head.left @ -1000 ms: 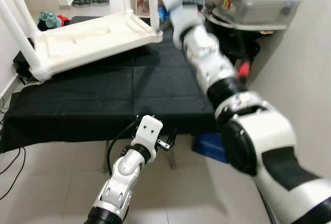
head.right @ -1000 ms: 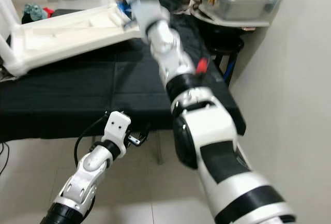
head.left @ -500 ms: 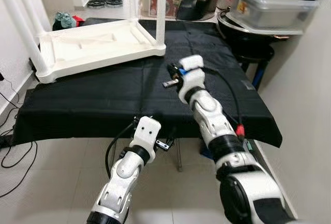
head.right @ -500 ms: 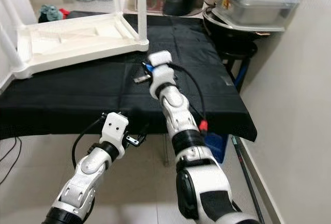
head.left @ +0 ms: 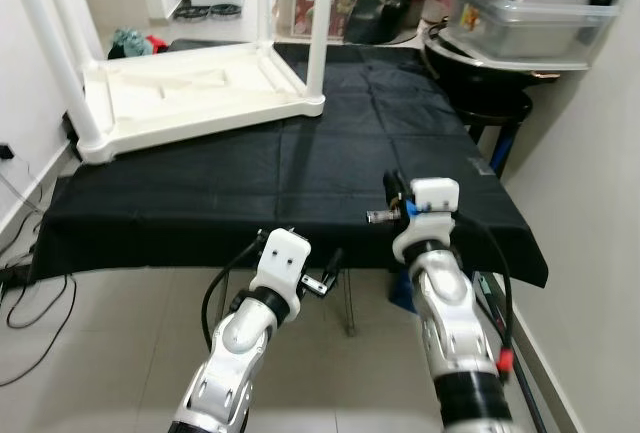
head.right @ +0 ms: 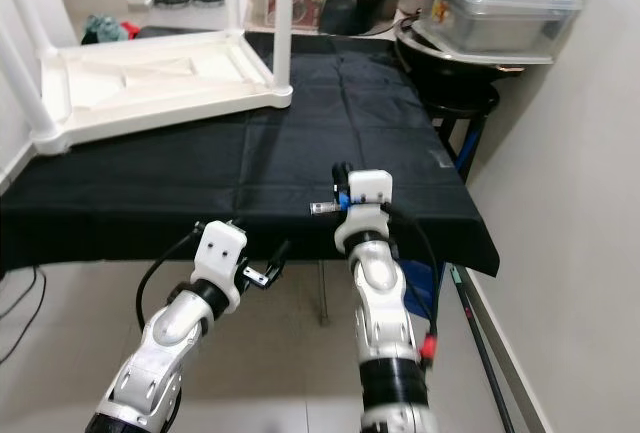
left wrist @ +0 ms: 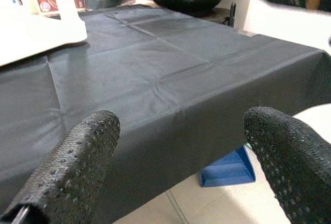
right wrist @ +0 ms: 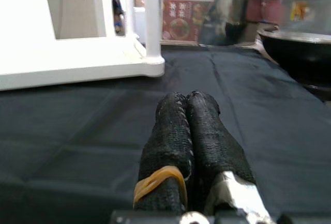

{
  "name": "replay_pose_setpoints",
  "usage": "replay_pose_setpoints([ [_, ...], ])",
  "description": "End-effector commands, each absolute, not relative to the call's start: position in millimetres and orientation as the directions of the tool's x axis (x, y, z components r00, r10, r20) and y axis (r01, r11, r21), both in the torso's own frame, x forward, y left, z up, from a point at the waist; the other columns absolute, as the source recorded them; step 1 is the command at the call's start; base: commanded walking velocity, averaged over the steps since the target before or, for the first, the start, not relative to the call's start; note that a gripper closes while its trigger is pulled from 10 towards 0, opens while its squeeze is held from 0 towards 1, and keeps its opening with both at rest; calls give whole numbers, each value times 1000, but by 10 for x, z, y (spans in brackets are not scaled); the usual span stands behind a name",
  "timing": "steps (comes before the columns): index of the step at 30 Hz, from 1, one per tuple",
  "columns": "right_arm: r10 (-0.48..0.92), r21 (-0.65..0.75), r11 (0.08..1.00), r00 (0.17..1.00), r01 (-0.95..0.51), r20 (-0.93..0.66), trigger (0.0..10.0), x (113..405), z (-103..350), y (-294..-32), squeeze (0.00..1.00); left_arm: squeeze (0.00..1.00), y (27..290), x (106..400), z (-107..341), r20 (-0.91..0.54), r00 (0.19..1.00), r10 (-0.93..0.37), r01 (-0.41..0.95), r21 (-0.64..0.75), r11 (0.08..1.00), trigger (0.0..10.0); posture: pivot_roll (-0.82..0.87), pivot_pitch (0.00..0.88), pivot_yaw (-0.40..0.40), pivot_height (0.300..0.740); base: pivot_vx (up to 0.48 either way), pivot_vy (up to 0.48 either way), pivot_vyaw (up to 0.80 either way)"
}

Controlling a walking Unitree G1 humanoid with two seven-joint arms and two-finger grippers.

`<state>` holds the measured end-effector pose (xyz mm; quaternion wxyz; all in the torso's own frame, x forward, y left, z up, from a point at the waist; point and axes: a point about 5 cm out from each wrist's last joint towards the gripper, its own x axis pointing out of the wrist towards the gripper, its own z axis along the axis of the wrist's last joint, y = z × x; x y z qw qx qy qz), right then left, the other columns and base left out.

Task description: Building children table

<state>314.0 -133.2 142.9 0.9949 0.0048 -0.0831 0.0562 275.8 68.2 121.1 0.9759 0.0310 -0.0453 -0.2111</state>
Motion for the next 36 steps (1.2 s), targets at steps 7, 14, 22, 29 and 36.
replay_pose_setpoints([
  [7, 136, -15, 991, 981, -135, 139, 10000, 2982, 1409, -1256, 0, 0, 692, 2704, 1184, 58, 906, -420, 417, 64, 907, 10000, 79, 0, -58, 740, 0, 0, 0],
  [14, 143, 3, 990, 984, -144, 103, 10000, 2832, 1309, -1224, 0, 0, 744, 2716, 1184, 48, 917, -397, 395, 52, 917, 10000, 81, 0, -54, 740, 0, 0, 0],
  [22, 117, 18, 993, 991, -118, 64, 10000, 2756, 1245, -1254, 0, 0, 767, 2703, 1176, 36, 919, -394, 392, 45, 919, 10000, 81, 0, -48, 740, 0, 0, 0],
  [29, 108, 28, 994, 993, -109, 46, 10000, 2747, 1243, -1257, 0, 0, 769, 2698, 1170, 25, 918, -397, 395, 45, 917, 10000, 81, 0, -43, 740, 0, 422, 0],
  [36, 107, 25, 994, 993, -108, 54, 10000, 2728, 1273, -1250, 0, 0, 780, 2699, 1176, 18, 918, -396, 395, 44, 918, 10000, 82, 0, -38, 740, 0, 480, 0],
])
